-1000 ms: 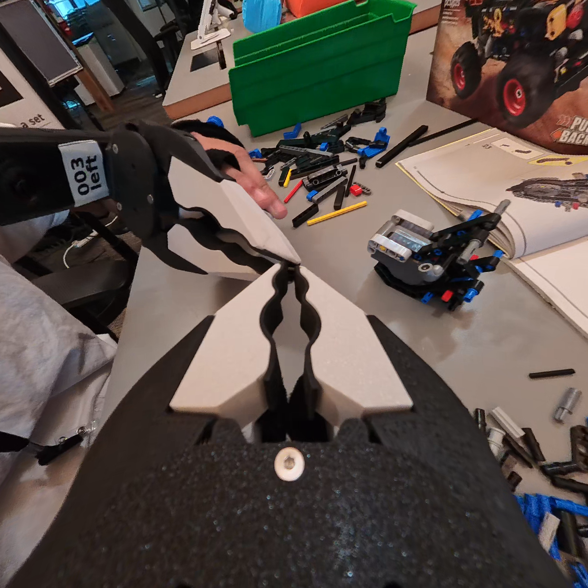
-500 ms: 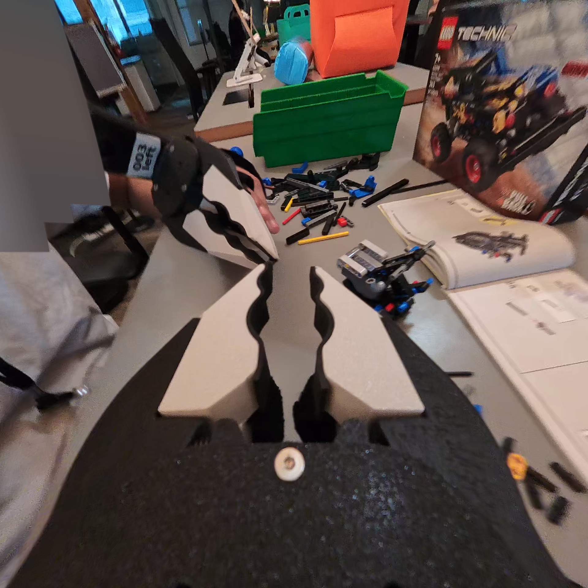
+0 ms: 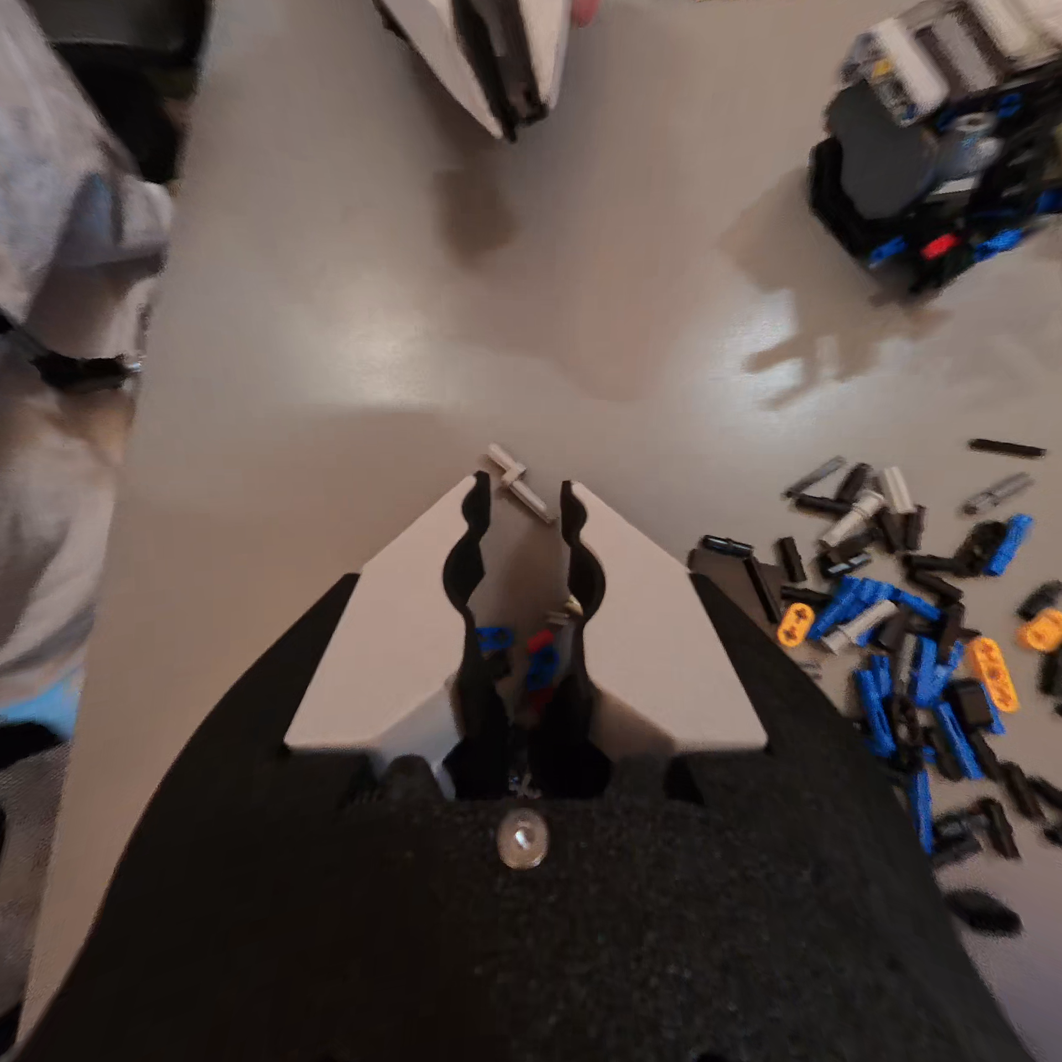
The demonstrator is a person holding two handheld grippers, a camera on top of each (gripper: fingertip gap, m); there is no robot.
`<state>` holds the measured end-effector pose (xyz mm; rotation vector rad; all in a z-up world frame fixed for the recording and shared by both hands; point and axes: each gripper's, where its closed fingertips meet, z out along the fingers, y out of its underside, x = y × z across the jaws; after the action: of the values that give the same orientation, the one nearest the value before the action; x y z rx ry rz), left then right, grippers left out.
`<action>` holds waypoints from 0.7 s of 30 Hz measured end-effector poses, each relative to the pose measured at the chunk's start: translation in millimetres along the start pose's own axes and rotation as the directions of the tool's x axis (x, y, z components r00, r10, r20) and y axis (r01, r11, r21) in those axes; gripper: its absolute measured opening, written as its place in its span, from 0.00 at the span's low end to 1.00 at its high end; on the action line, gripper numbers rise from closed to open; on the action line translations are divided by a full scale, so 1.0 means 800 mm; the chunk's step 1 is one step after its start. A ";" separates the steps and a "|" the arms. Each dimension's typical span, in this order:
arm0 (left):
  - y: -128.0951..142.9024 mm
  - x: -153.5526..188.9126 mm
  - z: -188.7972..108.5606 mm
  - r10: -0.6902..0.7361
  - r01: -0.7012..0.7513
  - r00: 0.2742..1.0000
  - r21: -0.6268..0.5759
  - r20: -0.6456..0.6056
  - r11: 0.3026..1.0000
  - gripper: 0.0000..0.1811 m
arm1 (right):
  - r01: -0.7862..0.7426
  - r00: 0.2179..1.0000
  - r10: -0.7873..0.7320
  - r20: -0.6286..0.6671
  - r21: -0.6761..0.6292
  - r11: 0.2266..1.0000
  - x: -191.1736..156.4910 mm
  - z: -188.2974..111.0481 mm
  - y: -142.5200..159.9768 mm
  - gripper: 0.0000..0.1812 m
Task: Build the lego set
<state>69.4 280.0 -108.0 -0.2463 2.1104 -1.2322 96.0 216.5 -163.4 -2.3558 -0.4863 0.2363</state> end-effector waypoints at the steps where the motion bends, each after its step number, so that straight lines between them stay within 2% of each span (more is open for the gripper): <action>1: 0.002 0.000 0.000 0.000 0.000 1.000 -0.008 0.000 1.000 0.03 | 0.004 0.998 -0.004 -0.055 0.005 1.000 0.002 -0.002 0.000 0.13; 6: 0.006 0.003 0.002 -0.004 0.004 1.000 -0.023 -0.013 1.000 0.03 | -0.086 0.988 0.084 -0.130 -0.008 0.996 -0.013 -0.008 0.020 0.13; 9: 0.006 0.005 0.002 -0.016 0.015 1.000 -0.025 -0.021 1.000 0.03 | -0.147 0.981 0.147 -0.126 0.012 0.989 -0.017 0.000 0.017 0.14; 15: 0.003 0.010 0.003 -0.014 0.013 0.999 -0.026 -0.031 1.000 0.03 | -0.137 0.981 0.139 -0.132 0.026 0.990 -0.008 0.018 0.001 0.17; 18: 0.003 0.011 0.002 0.001 -0.002 1.000 -0.028 -0.027 1.000 0.03 | -0.149 0.984 0.152 -0.094 0.041 0.988 -0.013 0.026 -0.009 0.17; 21: 0.004 0.010 0.001 0.009 -0.010 1.000 -0.032 -0.024 0.999 0.03 | -0.156 0.979 0.161 -0.122 0.050 0.987 -0.012 0.026 -0.008 0.15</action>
<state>64.2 277.4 -114.6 -0.2366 2.1511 -1.2018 79.4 229.8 -173.7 -2.3541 -0.2316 0.1676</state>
